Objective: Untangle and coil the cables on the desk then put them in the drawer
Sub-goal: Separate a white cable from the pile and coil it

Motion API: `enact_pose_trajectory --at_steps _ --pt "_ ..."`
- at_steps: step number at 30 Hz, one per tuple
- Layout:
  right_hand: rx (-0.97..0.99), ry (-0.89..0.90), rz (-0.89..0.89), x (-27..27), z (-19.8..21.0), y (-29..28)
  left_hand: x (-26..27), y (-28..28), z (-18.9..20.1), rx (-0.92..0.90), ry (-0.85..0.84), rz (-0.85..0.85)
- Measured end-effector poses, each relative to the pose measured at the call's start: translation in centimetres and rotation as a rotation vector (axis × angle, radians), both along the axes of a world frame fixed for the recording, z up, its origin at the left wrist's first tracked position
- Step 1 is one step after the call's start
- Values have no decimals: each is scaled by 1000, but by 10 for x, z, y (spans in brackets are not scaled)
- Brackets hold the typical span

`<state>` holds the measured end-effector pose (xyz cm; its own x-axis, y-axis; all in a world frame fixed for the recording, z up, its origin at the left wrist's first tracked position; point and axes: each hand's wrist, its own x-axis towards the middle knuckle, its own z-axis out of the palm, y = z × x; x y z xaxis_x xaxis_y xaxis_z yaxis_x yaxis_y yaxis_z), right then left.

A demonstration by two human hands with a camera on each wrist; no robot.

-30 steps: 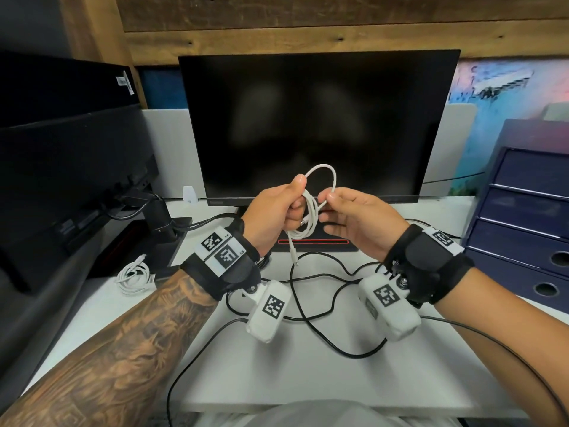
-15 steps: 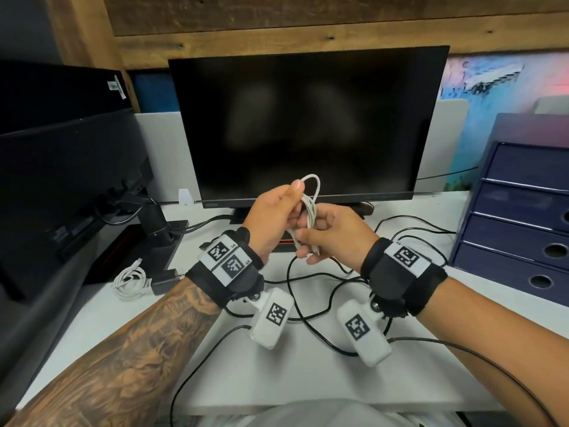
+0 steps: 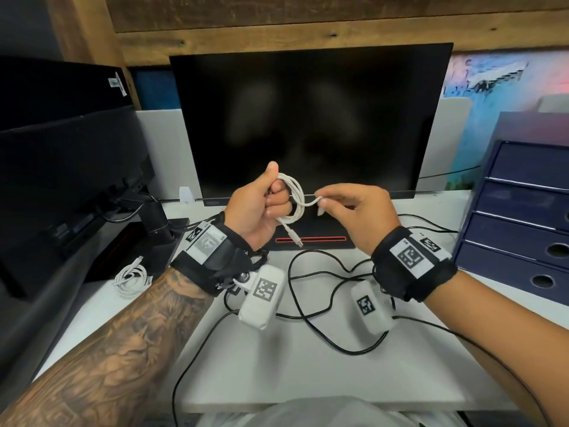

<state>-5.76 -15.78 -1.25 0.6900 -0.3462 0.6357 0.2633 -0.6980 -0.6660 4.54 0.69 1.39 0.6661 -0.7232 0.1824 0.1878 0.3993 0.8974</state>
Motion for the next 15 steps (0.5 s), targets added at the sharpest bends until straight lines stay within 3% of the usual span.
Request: enact_pose_trajectory --at_steps 4,6,15 --pt "576 56 293 0 0 16 -6 -2 -2 60 -123 -3" --pt "751 114 380 -2 1 20 -7 -3 -4 115 -233 40" --pt "798 345 525 -1 -6 25 -11 -10 -15 245 -446 247"
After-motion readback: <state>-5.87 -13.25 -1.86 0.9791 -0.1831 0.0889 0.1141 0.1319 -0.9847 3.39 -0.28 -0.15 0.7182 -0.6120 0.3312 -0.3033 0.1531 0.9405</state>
